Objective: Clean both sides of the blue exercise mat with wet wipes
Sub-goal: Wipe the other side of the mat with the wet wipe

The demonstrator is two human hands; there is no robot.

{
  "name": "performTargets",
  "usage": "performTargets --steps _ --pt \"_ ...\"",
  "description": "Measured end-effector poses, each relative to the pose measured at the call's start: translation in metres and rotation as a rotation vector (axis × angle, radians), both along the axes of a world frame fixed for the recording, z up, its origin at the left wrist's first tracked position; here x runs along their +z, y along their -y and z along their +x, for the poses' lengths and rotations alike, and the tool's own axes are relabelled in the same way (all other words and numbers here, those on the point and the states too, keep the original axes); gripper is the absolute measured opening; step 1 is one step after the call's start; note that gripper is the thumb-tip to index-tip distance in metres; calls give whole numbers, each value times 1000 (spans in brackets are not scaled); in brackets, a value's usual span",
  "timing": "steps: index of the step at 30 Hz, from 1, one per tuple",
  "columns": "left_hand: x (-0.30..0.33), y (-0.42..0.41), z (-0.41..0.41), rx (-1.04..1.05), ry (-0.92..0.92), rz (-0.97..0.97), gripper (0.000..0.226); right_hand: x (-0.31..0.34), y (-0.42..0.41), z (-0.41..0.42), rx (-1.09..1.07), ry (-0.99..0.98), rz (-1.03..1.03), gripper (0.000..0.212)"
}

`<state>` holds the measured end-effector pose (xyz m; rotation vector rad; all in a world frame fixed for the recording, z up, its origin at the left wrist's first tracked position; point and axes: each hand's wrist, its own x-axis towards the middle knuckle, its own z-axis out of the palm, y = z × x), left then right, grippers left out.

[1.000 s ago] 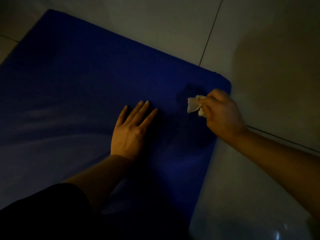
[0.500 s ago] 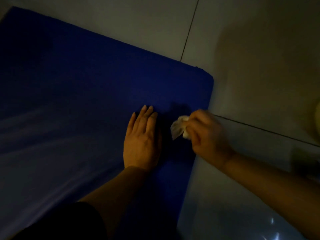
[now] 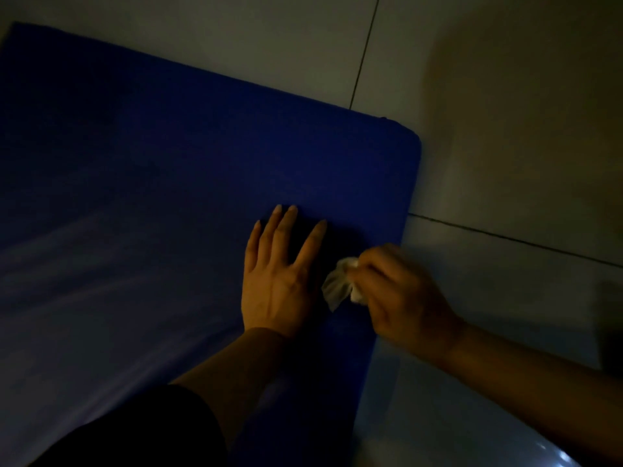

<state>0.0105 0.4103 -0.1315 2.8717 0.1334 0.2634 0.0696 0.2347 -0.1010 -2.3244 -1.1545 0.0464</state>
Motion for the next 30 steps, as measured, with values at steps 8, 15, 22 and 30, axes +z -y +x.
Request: performTargets --steps 8,15,22,30 --pt "-1 -1 2 -99 -10 12 69 2 12 66 -166 120 -21 16" --pt "0 -2 2 -107 -30 19 67 1 19 15 123 15 -42 28" --pt "1 -2 2 -122 -55 33 68 -3 28 58 -223 38 28 24" --pt "1 -2 4 -130 -74 75 66 8 28 56 -160 -105 5 31"
